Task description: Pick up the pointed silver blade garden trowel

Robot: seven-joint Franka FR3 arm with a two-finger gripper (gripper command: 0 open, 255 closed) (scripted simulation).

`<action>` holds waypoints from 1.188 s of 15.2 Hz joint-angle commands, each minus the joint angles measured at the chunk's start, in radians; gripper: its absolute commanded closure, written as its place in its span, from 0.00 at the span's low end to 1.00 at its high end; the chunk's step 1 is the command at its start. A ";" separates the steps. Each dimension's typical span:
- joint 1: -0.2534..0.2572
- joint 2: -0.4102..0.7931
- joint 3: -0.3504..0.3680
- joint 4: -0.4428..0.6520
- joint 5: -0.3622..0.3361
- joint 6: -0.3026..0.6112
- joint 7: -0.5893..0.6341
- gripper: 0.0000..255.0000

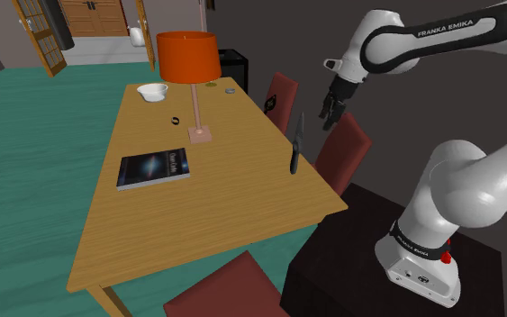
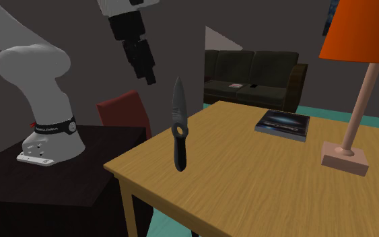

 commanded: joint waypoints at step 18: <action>0.630 0.439 -0.685 0.080 0.438 0.414 -0.813 0.00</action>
